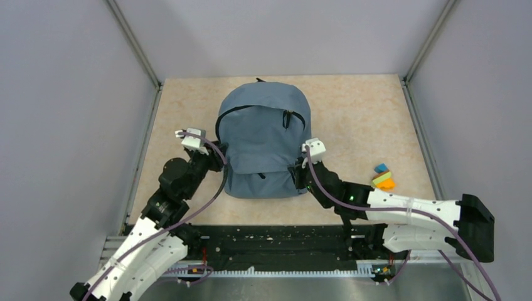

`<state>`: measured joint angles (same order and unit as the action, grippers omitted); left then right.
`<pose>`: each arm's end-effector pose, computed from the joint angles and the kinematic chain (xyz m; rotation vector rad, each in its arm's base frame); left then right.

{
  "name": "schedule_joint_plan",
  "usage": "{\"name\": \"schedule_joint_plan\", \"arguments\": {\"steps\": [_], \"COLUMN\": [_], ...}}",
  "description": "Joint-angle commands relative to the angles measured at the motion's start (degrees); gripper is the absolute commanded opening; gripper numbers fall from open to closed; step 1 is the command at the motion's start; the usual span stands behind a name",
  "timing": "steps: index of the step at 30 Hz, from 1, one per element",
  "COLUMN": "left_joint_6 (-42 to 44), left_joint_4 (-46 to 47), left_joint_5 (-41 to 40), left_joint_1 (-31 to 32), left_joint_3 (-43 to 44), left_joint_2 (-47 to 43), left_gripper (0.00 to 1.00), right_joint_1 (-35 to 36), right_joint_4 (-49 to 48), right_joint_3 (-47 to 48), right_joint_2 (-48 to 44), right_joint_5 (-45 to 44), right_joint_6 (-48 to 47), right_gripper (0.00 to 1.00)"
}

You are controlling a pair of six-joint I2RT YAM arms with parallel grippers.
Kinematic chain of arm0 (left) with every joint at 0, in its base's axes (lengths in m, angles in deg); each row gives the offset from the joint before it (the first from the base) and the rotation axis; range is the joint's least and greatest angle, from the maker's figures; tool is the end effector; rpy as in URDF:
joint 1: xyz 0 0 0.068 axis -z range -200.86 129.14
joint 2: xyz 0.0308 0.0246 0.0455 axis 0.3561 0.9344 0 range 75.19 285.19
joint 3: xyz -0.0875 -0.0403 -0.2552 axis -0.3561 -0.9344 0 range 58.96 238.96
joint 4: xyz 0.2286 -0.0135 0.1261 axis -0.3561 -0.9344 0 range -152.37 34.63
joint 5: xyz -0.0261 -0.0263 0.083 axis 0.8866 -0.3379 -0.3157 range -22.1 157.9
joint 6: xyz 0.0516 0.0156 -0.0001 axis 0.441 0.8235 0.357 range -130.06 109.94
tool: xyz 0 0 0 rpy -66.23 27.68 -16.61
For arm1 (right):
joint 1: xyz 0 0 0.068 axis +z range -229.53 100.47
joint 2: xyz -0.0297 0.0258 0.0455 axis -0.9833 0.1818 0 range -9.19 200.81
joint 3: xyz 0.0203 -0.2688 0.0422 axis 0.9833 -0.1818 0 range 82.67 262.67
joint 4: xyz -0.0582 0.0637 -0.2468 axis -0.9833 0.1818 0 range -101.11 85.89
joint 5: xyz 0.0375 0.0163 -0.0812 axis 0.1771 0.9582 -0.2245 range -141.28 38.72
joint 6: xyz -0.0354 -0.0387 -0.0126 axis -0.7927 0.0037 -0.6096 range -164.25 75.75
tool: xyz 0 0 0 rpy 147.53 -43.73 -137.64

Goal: Pack the student bag
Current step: Zip the student bag at the center of the board.

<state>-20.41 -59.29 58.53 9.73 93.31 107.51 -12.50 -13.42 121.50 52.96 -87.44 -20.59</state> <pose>0.1309 -0.0706 0.3196 0.1578 1.6120 -0.4223 0.1136 0.2139 0.2682 -0.2973 1.8687 0.4787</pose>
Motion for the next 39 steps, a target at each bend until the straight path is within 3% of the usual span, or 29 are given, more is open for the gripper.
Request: {"name": "schedule_joint_plan", "arguments": {"steps": [1, 4, 9, 18, 21, 27, 32, 39], "left_joint_6": [1.3, -1.1, -5.3, -18.5, -23.8, -31.5, -34.3, -38.7], "left_joint_4": [-6.1, -8.1, -15.1, -24.8, -22.1, -12.1, -10.1, -8.6], "left_joint_5": [1.2, 3.5, 1.5, 23.7, 27.4, 24.7, 15.4, 1.1], "left_joint_1": [0.1, 1.2, 4.9, 5.8, 7.3, 13.4, 19.8, 20.1], "left_joint_3": [4.1, 3.9, 6.6, 16.5, 14.4, 6.8, 5.4, 3.8], "left_joint_2": [-1.1, -2.1, -4.5, 1.0, 4.0, 9.2, 15.4, 20.7], "left_gripper": [0.46, 0.54, 0.55, 0.53, 0.52, 0.53, 0.62, 0.66], "right_joint_1": [0.3, 0.3, 0.4, 0.4, 0.4, 0.3, 0.4, 0.4], "right_joint_4": [0.1, -0.8, -2.7, -7.7, -8.5, -9.9, -10.6, -12.3], "right_joint_3": [0.6, 0.7, 0.4, 0.5, 0.5, 1.1, 1.0, -0.6], "right_joint_2": [-3.6, -3.1, -1.8, 1.5, 2.0, 2.5, 2.3, 1.2], "right_joint_5": [-2.3, -1.1, -0.7, -0.9, -1.0, -1.3, -1.3, 0.0], "right_joint_6": [-0.5, -0.6, -0.4, -0.7, -0.7, -0.9, -1.4, -1.6], "right_gripper": [0.04, 0.00, 0.00, 0.00, 0.00, 0.00, 0.00, 0.00]}}
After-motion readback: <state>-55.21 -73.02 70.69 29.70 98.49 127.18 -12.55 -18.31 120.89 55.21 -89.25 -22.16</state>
